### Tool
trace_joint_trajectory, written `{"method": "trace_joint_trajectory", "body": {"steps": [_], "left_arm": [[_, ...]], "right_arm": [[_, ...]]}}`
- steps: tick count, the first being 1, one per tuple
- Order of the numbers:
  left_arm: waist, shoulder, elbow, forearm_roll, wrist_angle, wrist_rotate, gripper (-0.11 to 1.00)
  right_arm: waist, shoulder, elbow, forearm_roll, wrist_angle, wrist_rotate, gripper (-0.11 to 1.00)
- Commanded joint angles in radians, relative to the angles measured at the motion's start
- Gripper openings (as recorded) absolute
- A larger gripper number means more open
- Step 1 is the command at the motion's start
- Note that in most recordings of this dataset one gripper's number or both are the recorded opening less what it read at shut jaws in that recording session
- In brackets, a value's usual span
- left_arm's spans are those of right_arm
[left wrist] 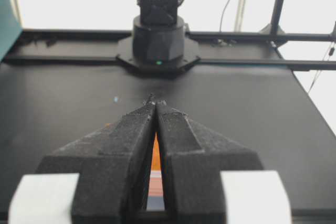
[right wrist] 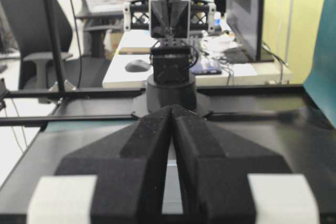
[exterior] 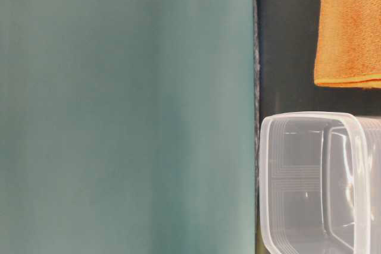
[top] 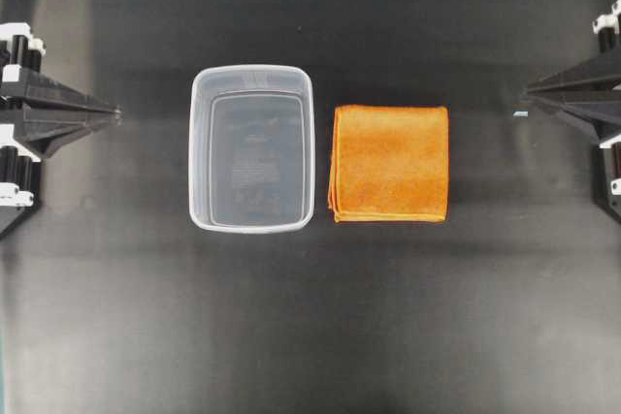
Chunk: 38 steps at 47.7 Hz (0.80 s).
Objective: Place the orange towel into the container with the left arm.
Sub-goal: 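Move the left gripper over the container toward the orange towel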
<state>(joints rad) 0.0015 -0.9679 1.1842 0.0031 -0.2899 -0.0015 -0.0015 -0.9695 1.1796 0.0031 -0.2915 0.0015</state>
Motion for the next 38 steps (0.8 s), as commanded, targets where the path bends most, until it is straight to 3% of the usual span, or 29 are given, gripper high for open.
{"method": "trace_joint_trajectory", "body": {"steps": [1, 5, 23, 30, 34, 38], "left_arm": [[0.003, 0.052, -0.048, 0.041, 0.015, -0.012, 0.06], [0.008, 0.101, -0.083, 0.041, 0.061, -0.012, 0.0], [0.012, 0.402, -0.383, 0.043, 0.391, 0.009, 0.0], [0.017, 0.511, -0.469, 0.041, 0.448, 0.009, 0.0], [0.021, 0.574, -0.525, 0.043, 0.474, 0.009, 0.0], [0.031, 0.626, -0.578, 0.043, 0.505, 0.009, 0.0]], "right_arm": [[-0.008, 0.011, -0.008, 0.005, -0.003, 0.003, 0.01], [-0.012, 0.008, -0.006, 0.008, 0.012, 0.003, 0.01], [-0.026, -0.017, 0.006, 0.008, 0.089, 0.006, 0.0], [-0.026, -0.04, 0.012, 0.009, 0.149, 0.006, 0.01], [-0.028, -0.055, 0.014, 0.008, 0.166, 0.006, 0.07], [-0.029, -0.069, 0.015, 0.009, 0.179, 0.006, 0.22]]}}
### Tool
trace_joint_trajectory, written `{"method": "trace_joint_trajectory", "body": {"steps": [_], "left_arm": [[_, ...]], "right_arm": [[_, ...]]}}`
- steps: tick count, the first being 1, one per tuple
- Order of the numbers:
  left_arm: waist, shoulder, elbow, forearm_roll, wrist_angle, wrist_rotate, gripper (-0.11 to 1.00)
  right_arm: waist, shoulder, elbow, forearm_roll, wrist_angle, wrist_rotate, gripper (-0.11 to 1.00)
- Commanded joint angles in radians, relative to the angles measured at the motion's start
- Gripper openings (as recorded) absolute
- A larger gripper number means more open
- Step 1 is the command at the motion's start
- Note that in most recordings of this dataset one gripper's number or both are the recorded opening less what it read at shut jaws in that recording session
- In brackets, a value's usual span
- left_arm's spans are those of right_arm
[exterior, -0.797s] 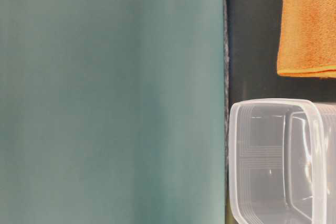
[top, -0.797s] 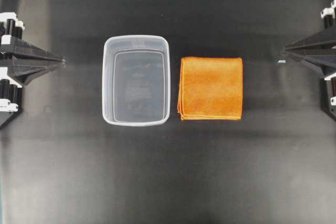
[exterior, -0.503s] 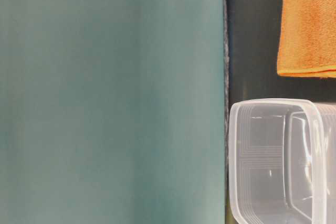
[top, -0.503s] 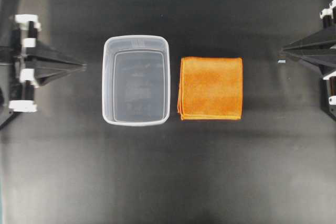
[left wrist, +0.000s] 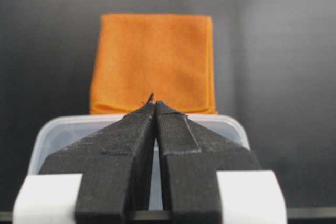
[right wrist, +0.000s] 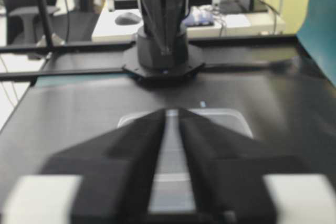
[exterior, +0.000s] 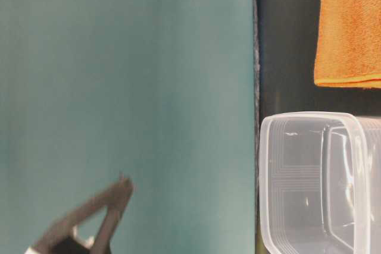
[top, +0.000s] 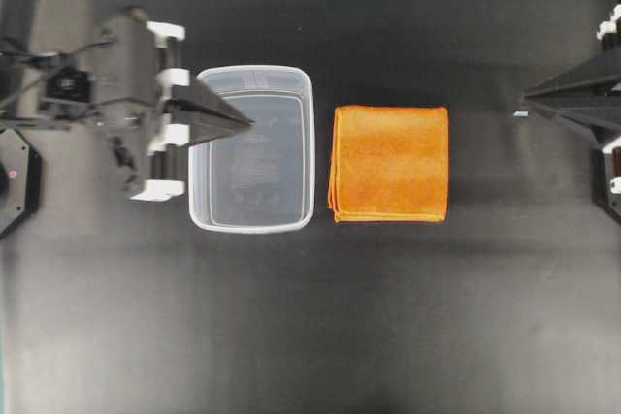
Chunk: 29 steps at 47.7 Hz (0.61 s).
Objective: Place the orange towel into the container with the left arm.
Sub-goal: 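Move the left gripper over the container toward the orange towel, then lower the open left gripper onto the orange towel's left edge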
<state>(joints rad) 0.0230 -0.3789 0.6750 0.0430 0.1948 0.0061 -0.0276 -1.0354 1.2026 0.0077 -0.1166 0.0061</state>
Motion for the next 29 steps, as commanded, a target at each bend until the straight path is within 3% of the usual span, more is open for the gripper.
{"method": "trace_joint_trajectory", "body": {"steps": [1, 7, 12, 18, 22, 25, 29], "left_arm": [[0.012, 0.048, -0.083, 0.002, 0.029, 0.002, 0.0], [0.023, 0.129, -0.176, 0.002, 0.12, 0.003, 0.03], [0.025, 0.195, -0.252, 0.003, 0.201, 0.008, 0.23], [0.017, 0.293, -0.359, 0.003, 0.285, 0.02, 0.62], [0.014, 0.368, -0.439, 0.003, 0.331, 0.02, 0.82], [0.011, 0.425, -0.502, 0.003, 0.368, 0.025, 0.9], [0.008, 0.517, -0.591, 0.003, 0.428, 0.044, 0.89]], "right_arm": [[-0.005, -0.006, -0.005, 0.005, 0.005, 0.002, 0.26], [-0.011, -0.026, 0.003, 0.005, 0.006, 0.003, 0.62], [-0.012, -0.043, 0.005, 0.005, 0.006, 0.002, 0.81], [-0.014, -0.077, 0.005, 0.005, 0.009, -0.003, 0.8], [-0.017, -0.114, 0.015, 0.006, 0.018, -0.002, 0.79], [-0.017, -0.141, 0.02, 0.005, 0.029, 0.0, 0.79], [-0.018, -0.175, 0.023, 0.005, 0.048, 0.0, 0.79]]}}
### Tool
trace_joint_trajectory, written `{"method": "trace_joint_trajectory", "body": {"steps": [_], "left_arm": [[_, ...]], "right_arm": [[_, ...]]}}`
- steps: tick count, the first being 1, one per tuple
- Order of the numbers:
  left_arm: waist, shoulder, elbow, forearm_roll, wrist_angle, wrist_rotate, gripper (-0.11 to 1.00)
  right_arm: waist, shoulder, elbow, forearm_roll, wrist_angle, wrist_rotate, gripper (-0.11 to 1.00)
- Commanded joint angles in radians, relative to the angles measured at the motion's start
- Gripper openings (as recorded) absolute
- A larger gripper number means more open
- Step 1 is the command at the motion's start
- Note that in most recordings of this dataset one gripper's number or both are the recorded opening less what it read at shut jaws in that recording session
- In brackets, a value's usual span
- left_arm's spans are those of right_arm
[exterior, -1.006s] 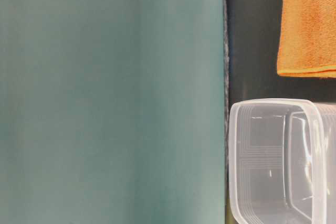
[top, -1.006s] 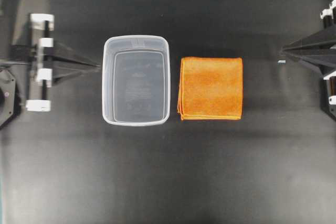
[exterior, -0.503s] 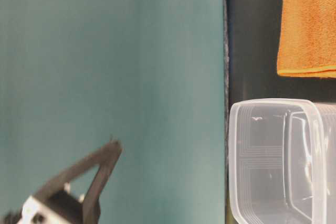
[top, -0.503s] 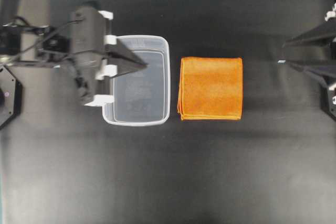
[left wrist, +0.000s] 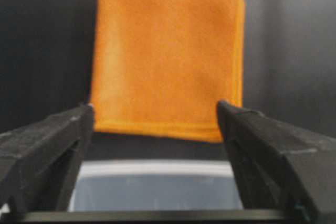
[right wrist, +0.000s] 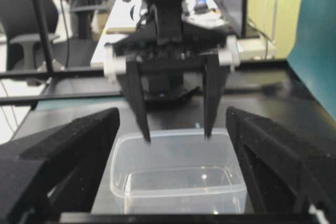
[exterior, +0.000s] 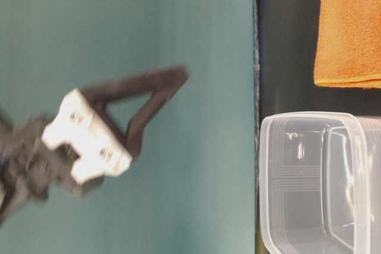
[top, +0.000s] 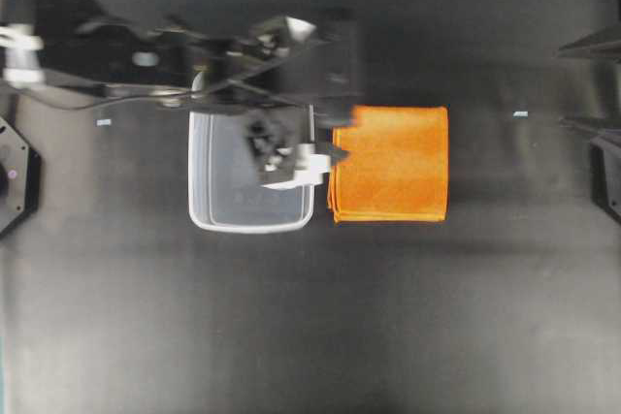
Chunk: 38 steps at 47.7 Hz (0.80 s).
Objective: Place the orange towel into the container with the left arm.
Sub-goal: 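Lower the open left gripper onto the orange towel's left edge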
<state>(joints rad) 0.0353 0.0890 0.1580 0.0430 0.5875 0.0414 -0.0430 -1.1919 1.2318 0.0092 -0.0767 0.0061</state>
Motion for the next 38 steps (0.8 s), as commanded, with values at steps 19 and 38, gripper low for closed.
{"method": "trace_joint_trajectory", "body": {"steps": [19, 38], "left_arm": [[-0.017, 0.419, -0.385, 0.003, 0.193, 0.078, 0.89], [-0.021, 0.554, -0.408, 0.003, 0.196, 0.08, 0.89]], "right_arm": [[-0.002, -0.098, -0.006, 0.005, 0.112, 0.003, 0.79], [-0.003, -0.1, -0.005, 0.005, 0.114, 0.003, 0.79]]}}
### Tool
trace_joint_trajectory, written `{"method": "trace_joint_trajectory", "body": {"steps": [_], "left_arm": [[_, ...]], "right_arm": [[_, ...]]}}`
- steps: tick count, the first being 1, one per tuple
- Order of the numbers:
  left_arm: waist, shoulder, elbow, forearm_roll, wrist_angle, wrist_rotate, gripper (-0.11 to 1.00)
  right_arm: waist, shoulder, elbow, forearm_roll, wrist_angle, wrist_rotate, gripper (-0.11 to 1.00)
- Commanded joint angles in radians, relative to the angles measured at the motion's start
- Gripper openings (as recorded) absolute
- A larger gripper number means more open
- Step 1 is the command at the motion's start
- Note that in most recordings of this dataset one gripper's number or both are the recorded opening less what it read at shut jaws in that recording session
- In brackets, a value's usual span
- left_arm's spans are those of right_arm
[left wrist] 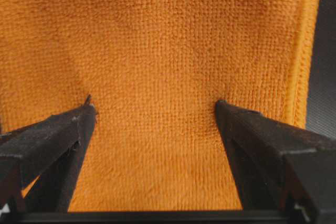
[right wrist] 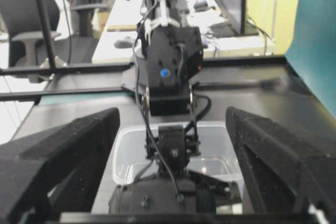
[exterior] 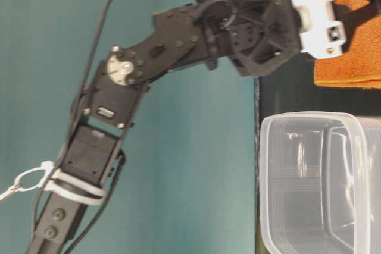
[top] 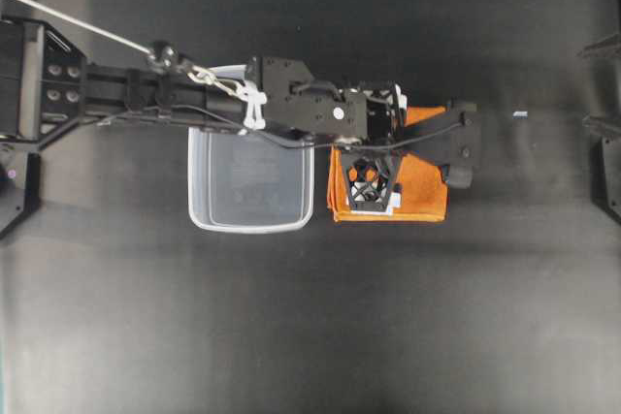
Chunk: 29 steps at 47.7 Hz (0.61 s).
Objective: Place the orange towel into the container with the left arm.
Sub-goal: 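Lower the open left gripper onto the orange towel's left edge, then close the left gripper on the towel and lift it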
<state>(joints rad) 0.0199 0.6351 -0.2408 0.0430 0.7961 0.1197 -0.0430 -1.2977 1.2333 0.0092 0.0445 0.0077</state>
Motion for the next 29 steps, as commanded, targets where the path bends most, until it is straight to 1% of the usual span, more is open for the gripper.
{"method": "trace_joint_trajectory", "body": {"steps": [1, 10, 14, 17, 25, 27, 29], "left_arm": [[-0.006, 0.011, -0.009, 0.003, -0.015, 0.002, 0.89], [-0.015, 0.028, 0.0, 0.003, -0.012, 0.0, 0.87], [-0.014, 0.025, 0.012, 0.003, -0.011, -0.012, 0.8], [-0.017, 0.023, 0.015, 0.003, -0.003, -0.012, 0.7], [-0.023, -0.005, 0.014, 0.003, 0.009, -0.002, 0.25], [-0.021, -0.017, 0.011, 0.003, 0.011, -0.002, 0.15], [-0.021, -0.032, 0.006, 0.003, 0.009, -0.002, 0.08]], "right_arm": [[-0.002, 0.006, -0.008, 0.005, -0.009, 0.002, 0.79], [-0.003, 0.006, -0.008, 0.005, -0.014, 0.021, 0.79], [-0.005, 0.006, -0.008, 0.005, -0.009, 0.032, 0.79], [-0.006, 0.006, -0.006, 0.005, -0.009, 0.035, 0.79], [-0.009, 0.006, -0.006, 0.005, -0.014, 0.035, 0.79], [-0.011, 0.006, -0.006, 0.005, -0.014, 0.035, 0.79], [-0.014, 0.005, -0.006, 0.005, -0.014, 0.035, 0.79]]}}
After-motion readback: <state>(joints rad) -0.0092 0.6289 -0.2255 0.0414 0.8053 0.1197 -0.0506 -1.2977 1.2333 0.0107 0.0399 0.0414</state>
